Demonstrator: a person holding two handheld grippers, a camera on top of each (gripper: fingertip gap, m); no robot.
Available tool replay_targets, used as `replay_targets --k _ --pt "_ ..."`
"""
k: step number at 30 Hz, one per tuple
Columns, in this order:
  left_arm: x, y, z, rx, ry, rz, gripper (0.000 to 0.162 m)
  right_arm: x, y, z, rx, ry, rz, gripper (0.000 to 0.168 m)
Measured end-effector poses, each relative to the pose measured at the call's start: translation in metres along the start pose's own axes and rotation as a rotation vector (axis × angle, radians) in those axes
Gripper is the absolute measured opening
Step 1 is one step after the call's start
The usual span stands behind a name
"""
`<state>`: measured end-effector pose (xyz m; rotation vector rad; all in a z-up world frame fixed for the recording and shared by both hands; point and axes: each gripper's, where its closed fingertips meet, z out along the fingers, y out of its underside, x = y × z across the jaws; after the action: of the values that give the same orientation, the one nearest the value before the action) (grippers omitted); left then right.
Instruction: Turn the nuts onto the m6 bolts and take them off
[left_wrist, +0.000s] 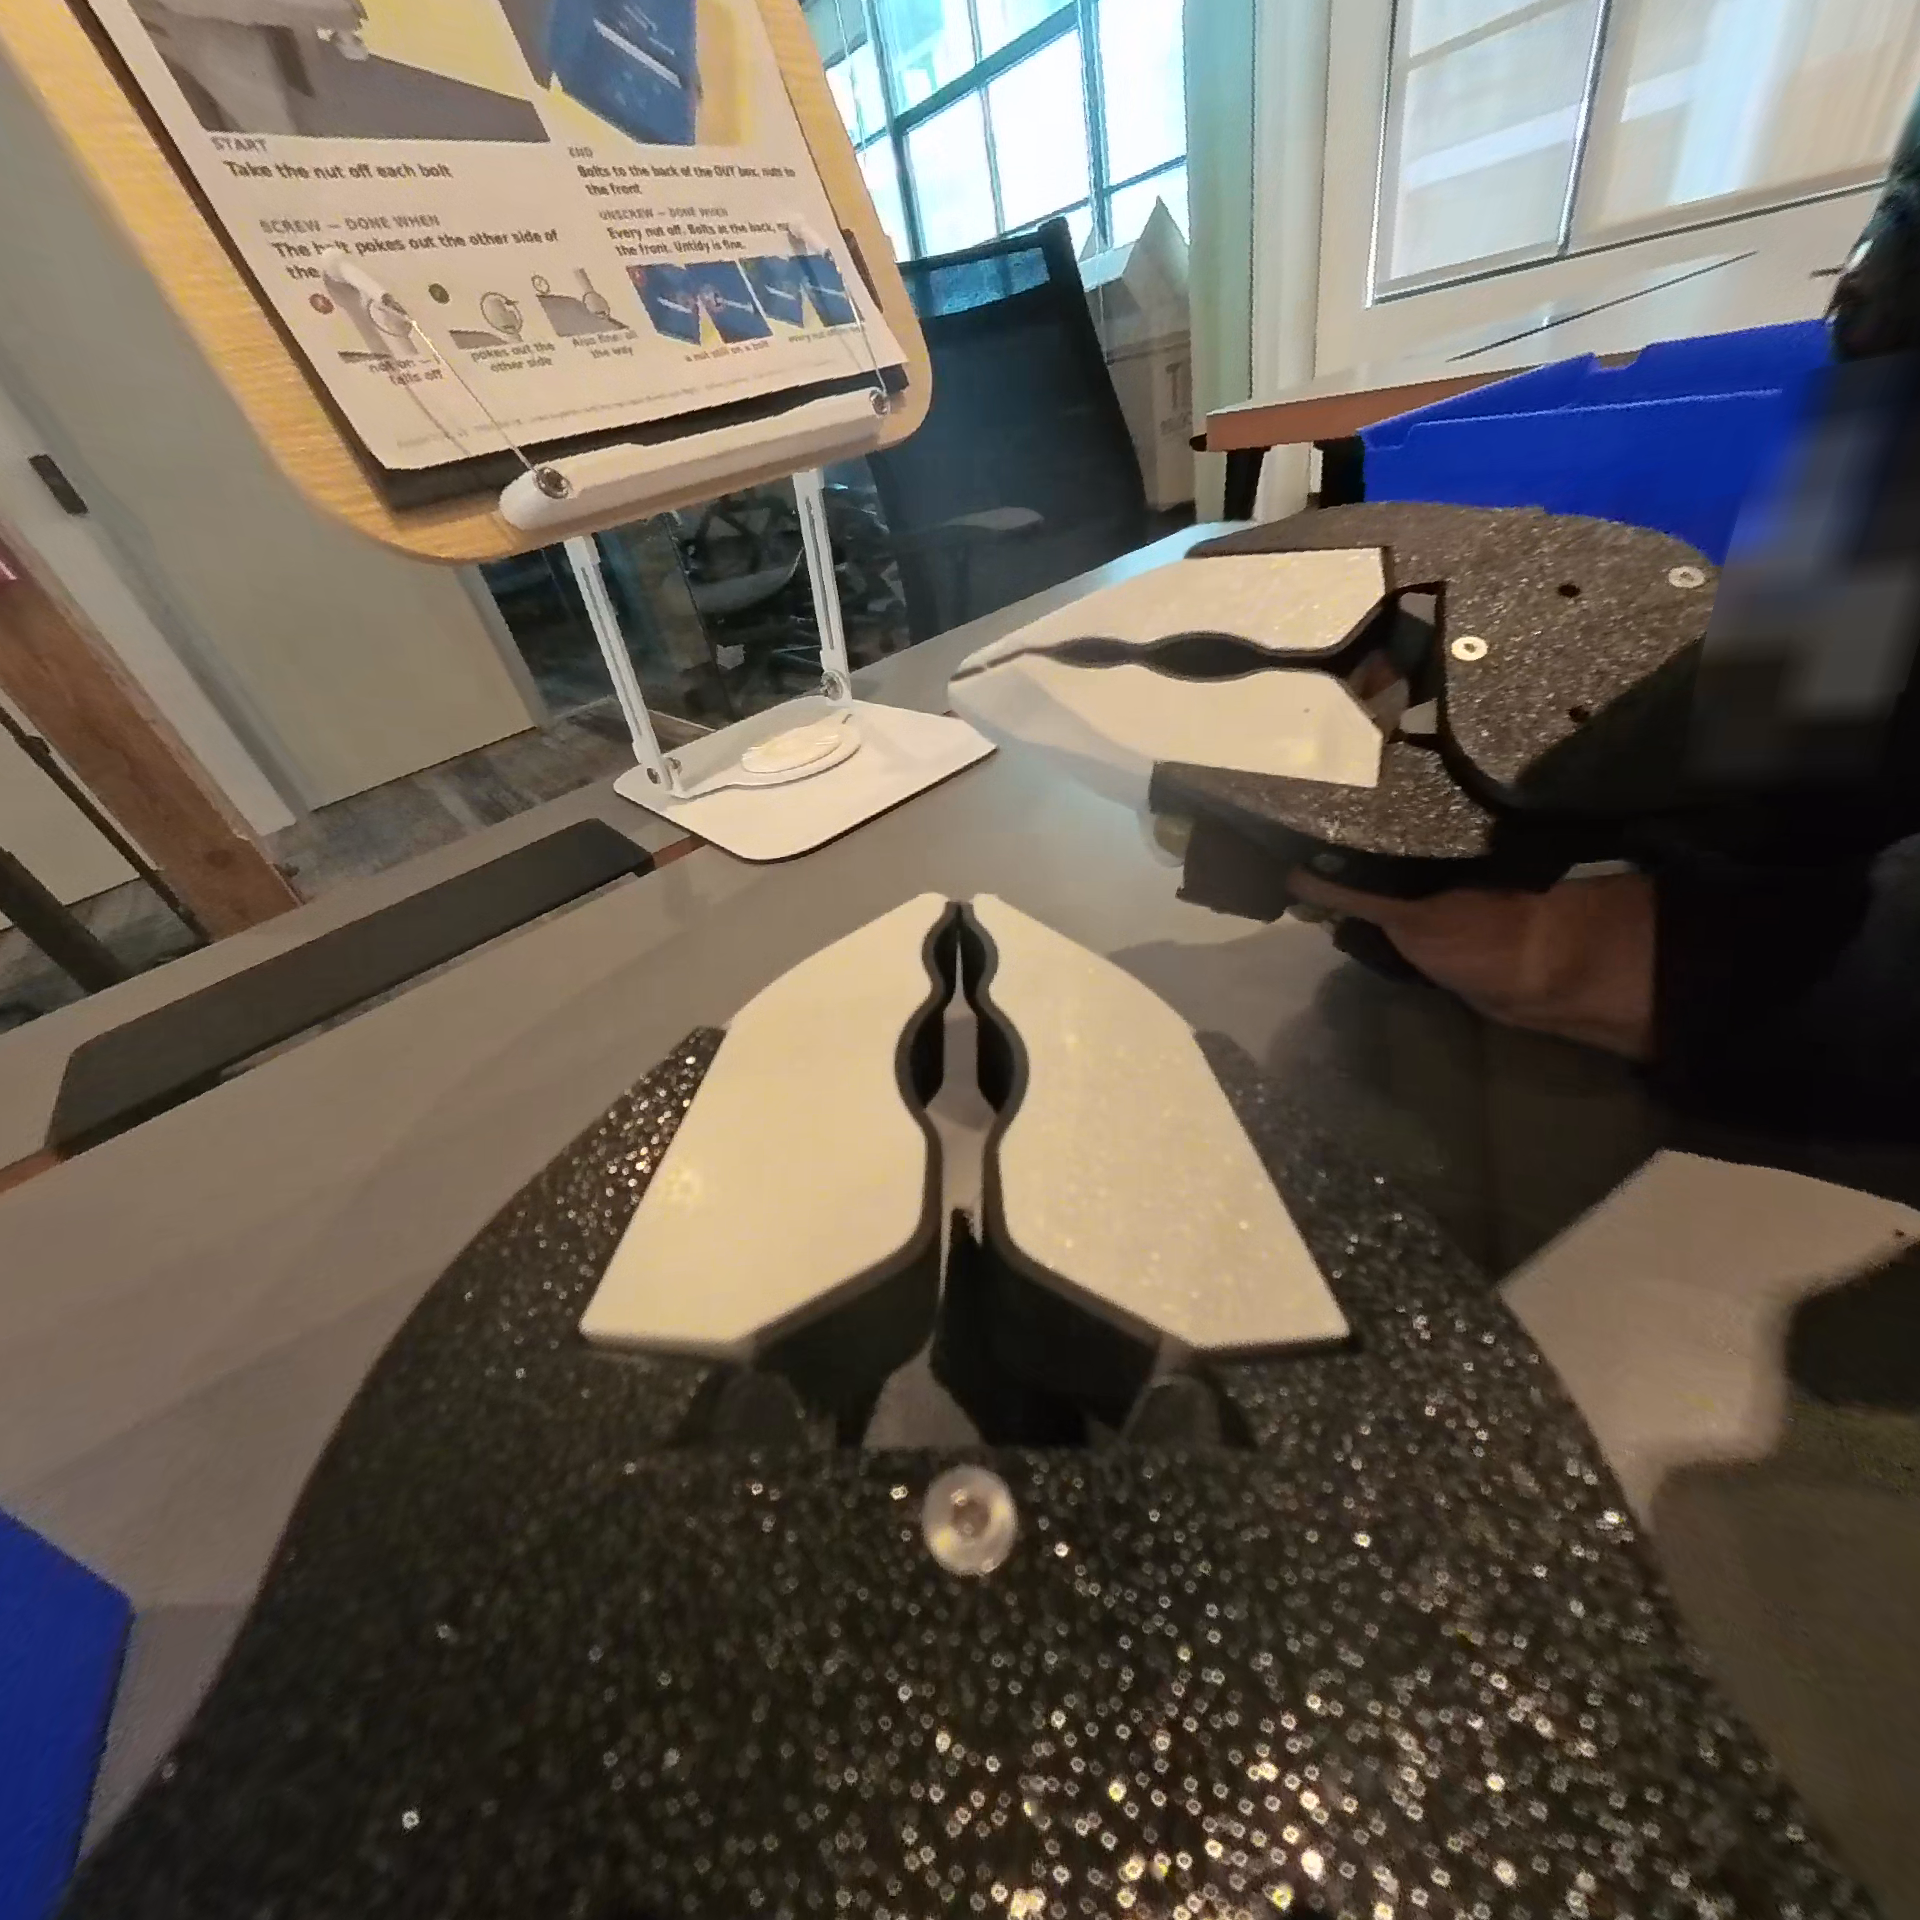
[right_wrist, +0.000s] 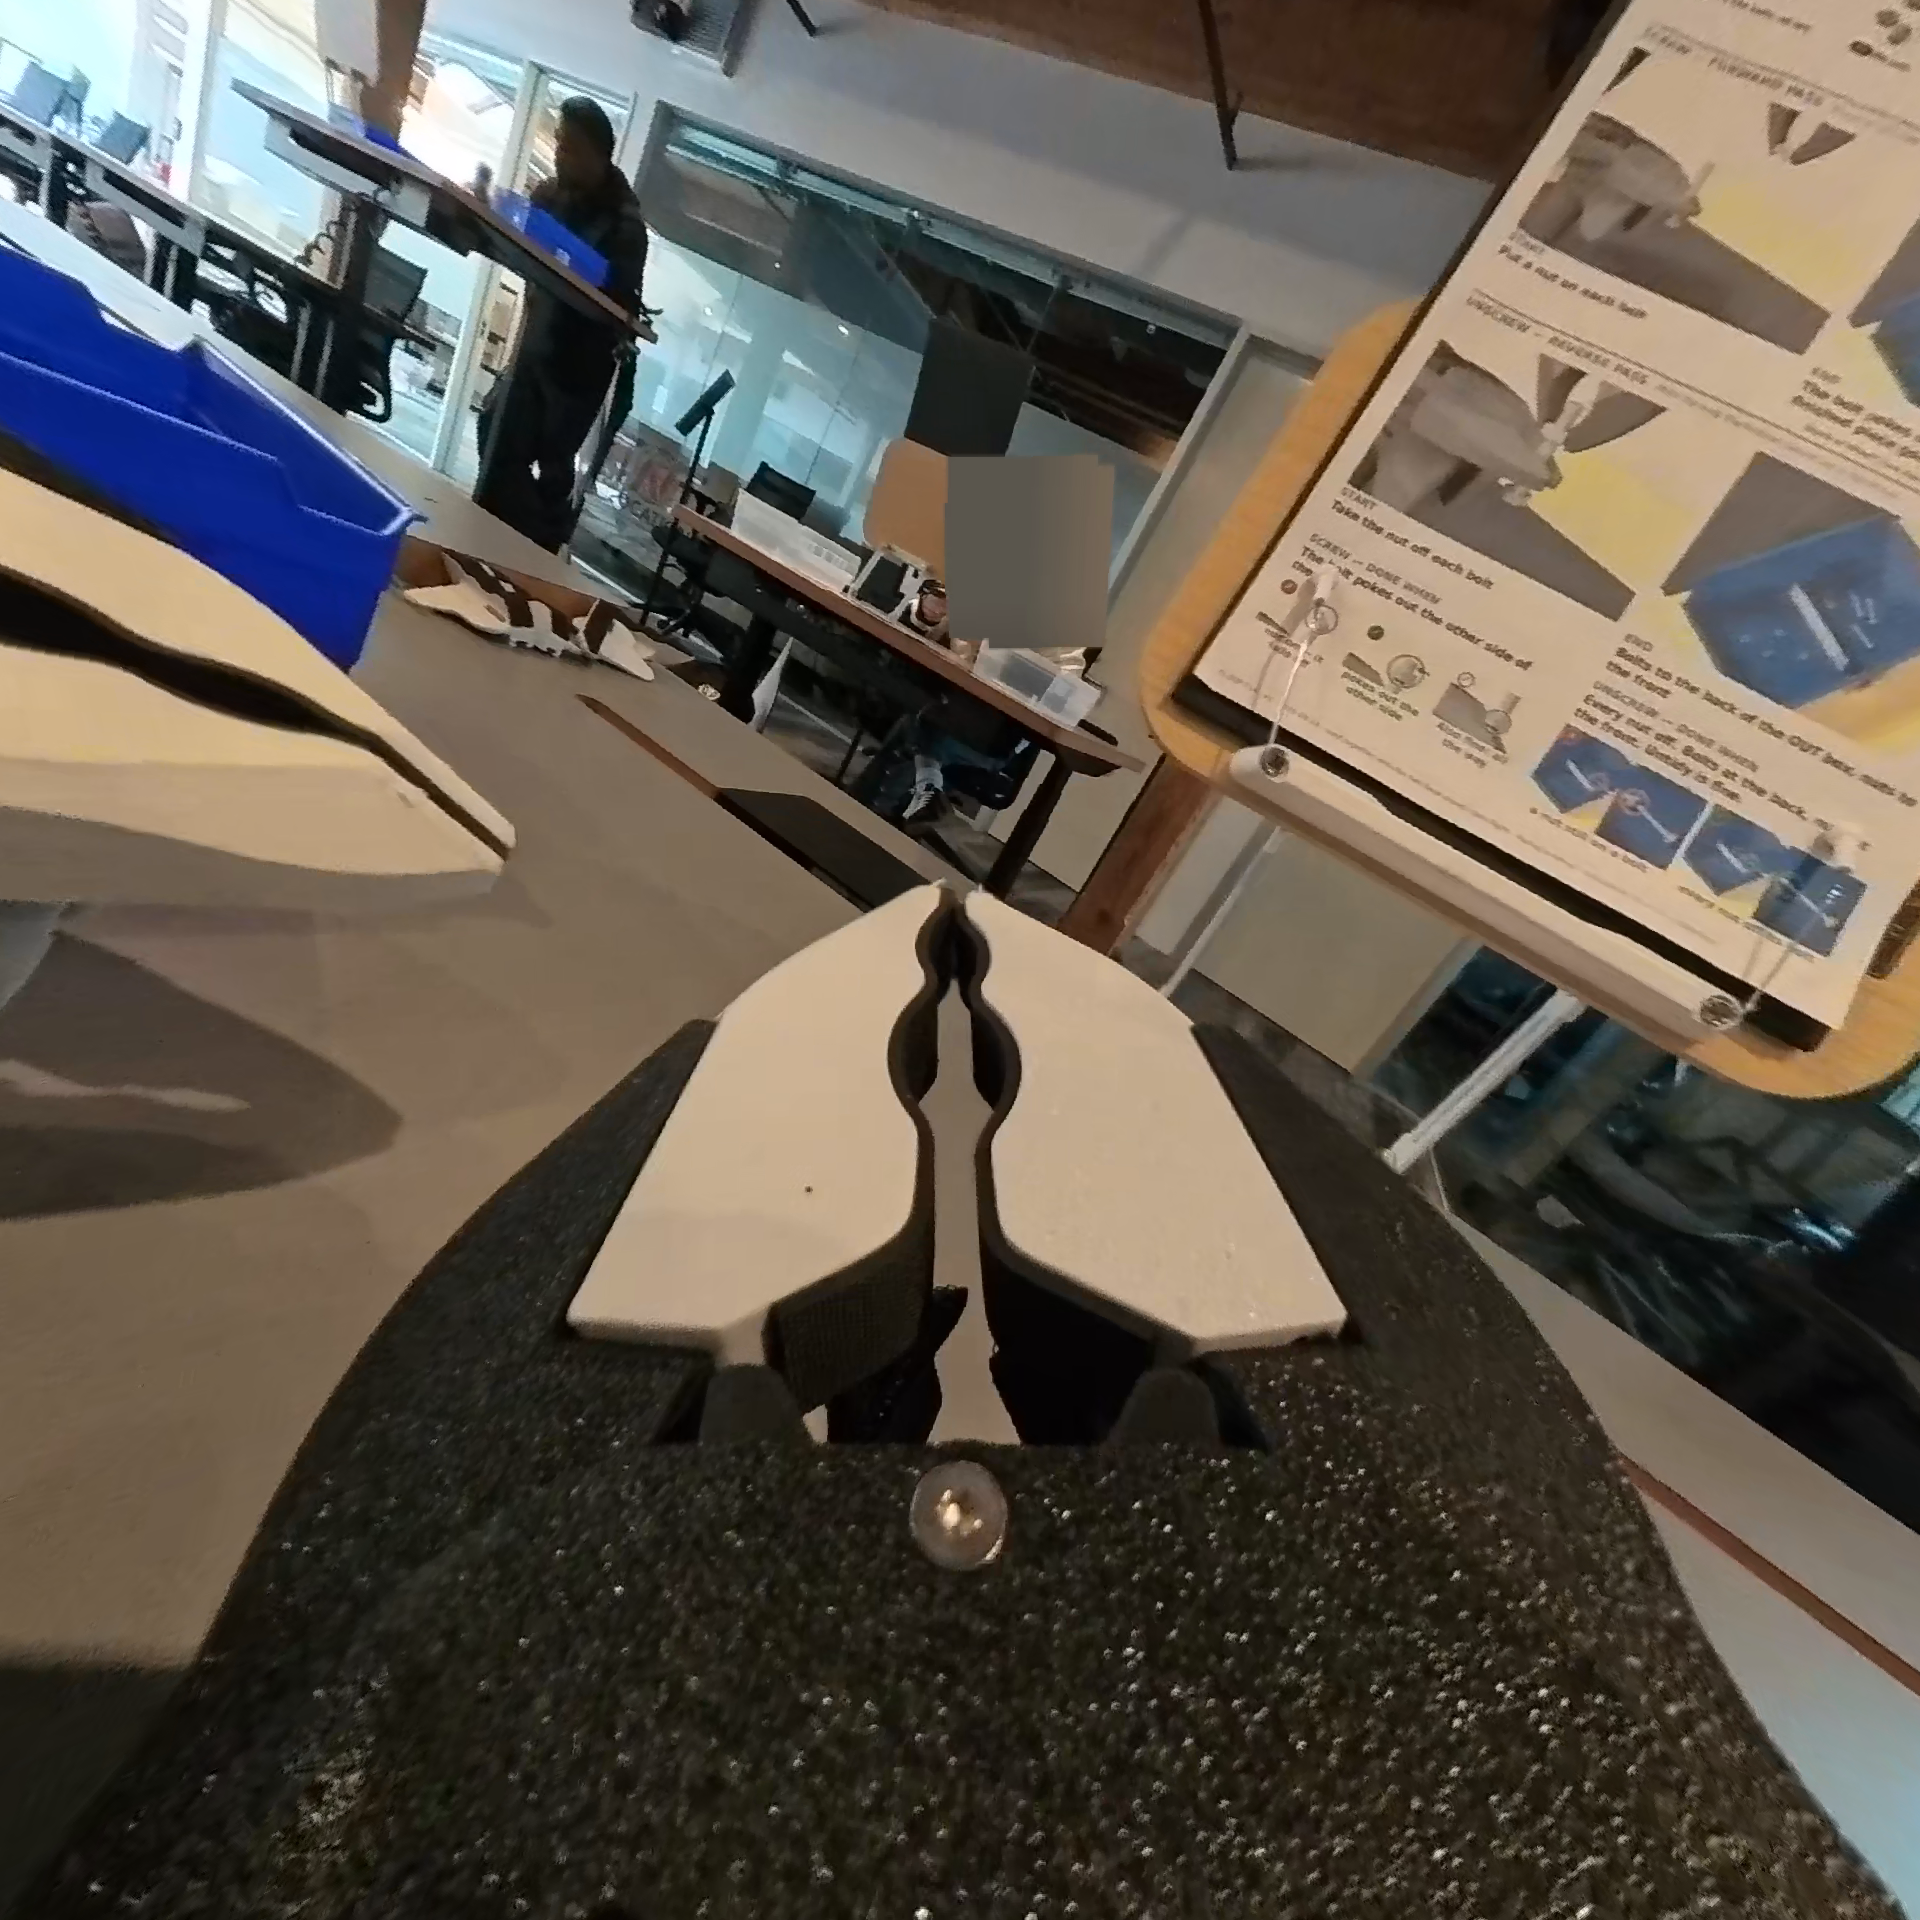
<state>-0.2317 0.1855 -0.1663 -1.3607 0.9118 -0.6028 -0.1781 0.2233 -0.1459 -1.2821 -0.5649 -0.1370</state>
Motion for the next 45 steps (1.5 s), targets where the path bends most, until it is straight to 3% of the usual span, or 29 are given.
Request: replay_targets --k 6,11,16,20,22,28,33,36,40,45 --pt "0.019 -0.005 0.0 0.013 0.112 0.008 0.0 -0.007 -0.005 -0.002 0.021 -0.022 -0.052 0.0" --pt "0.01 -0.054 -0.029 0.048 0.177 0.019 0.0 -0.002 -0.008 -0.011 0.039 -0.012 -0.023 0.0" --pt "-0.03 -0.083 -0.082 -0.149 0.257 -0.118 0.0 0.005 -0.007 -0.011 0.046 0.0 0.042 0.0" --pt "-0.108 -0.086 -0.122 -0.273 0.072 -0.029 0.0 0.004 -0.008 -0.009 0.053 -0.003 0.046 0.0" --pt "-0.137 -0.071 -0.134 -0.411 0.07 0.062 0.0 0.004 -0.008 -0.008 0.053 -0.007 0.047 0.0" --pt "-0.176 0.03 -0.157 -0.946 0.408 0.322 0.0 0.003 -0.007 -0.006 0.05 -0.011 0.05 0.0" --pt "-0.173 0.068 -0.163 -1.132 0.71 0.261 0.016 0.004 -0.005 -0.005 0.041 -0.007 0.056 0.0" --pt "-0.167 0.083 -0.172 -1.24 0.842 0.249 0.034 0.005 -0.004 -0.004 0.038 -0.006 0.06 0.0" --pt "-0.157 0.1 -0.18 -1.342 0.959 0.273 0.034 0.005 -0.004 -0.004 0.039 -0.007 0.069 0.0" --pt "-0.157 0.119 -0.186 -1.443 0.985 0.359 0.031 0.005 -0.004 -0.004 0.039 -0.01 0.075 0.0"
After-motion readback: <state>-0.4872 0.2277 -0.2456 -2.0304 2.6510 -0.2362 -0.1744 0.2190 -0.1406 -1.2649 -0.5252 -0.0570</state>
